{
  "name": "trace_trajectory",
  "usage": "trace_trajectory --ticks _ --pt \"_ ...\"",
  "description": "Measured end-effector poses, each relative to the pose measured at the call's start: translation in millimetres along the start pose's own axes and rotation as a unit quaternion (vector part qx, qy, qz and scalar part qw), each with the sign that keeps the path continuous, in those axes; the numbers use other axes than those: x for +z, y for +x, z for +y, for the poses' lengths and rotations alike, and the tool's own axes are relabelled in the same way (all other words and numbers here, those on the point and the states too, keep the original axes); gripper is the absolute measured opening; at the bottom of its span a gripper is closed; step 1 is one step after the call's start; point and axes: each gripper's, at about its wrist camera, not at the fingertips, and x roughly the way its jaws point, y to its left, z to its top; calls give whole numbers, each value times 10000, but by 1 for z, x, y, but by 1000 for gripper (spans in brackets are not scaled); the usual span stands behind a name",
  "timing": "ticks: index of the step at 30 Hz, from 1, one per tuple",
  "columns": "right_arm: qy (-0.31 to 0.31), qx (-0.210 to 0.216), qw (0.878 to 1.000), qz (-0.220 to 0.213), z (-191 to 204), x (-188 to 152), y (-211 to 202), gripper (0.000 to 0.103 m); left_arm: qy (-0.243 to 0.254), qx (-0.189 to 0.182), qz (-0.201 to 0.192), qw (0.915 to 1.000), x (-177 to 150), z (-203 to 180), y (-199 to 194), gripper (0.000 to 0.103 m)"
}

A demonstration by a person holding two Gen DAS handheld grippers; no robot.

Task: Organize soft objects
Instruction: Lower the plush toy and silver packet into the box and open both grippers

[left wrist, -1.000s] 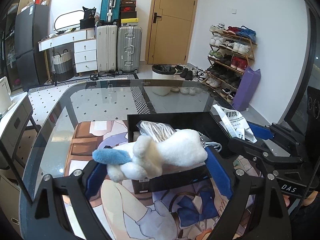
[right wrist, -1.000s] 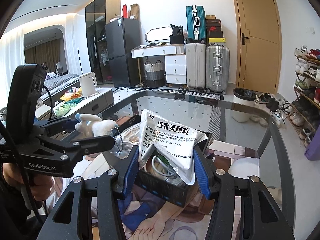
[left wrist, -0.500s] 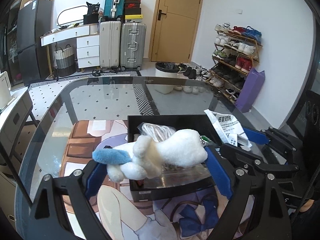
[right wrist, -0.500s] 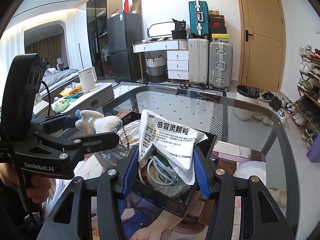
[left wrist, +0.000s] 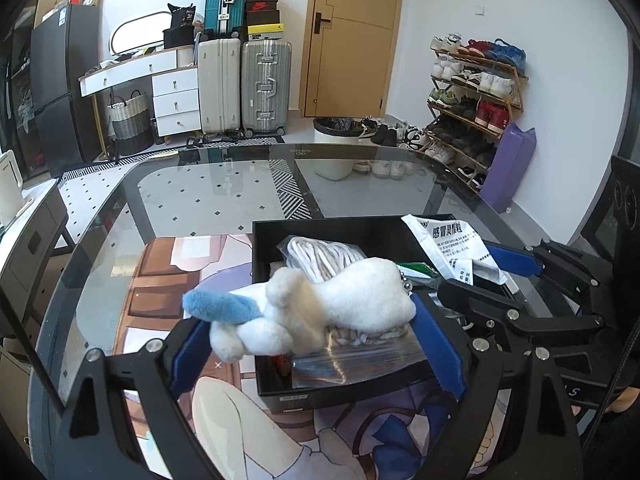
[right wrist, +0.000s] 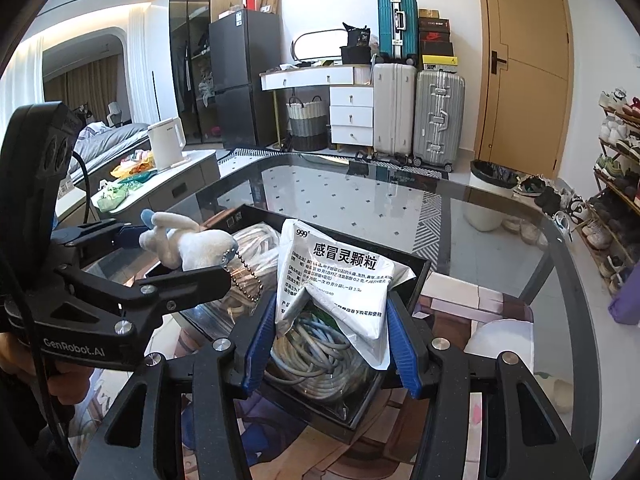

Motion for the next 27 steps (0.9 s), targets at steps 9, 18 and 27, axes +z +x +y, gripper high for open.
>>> trace_trajectory --ticks 9,18,27 --pt "-86 -69 9999 -31 -2 2 1 57 -96 -165 304 9994 -4 6 12 89" --pt "-162 -148 9992 -334 -4 -3 -21 87 79 -77 217 9997 -3 -1 -1 90" --pt "130 -128 9983 -549 -5 -19 -47 102 56 35 -114 9999 -8 9 -31 103"
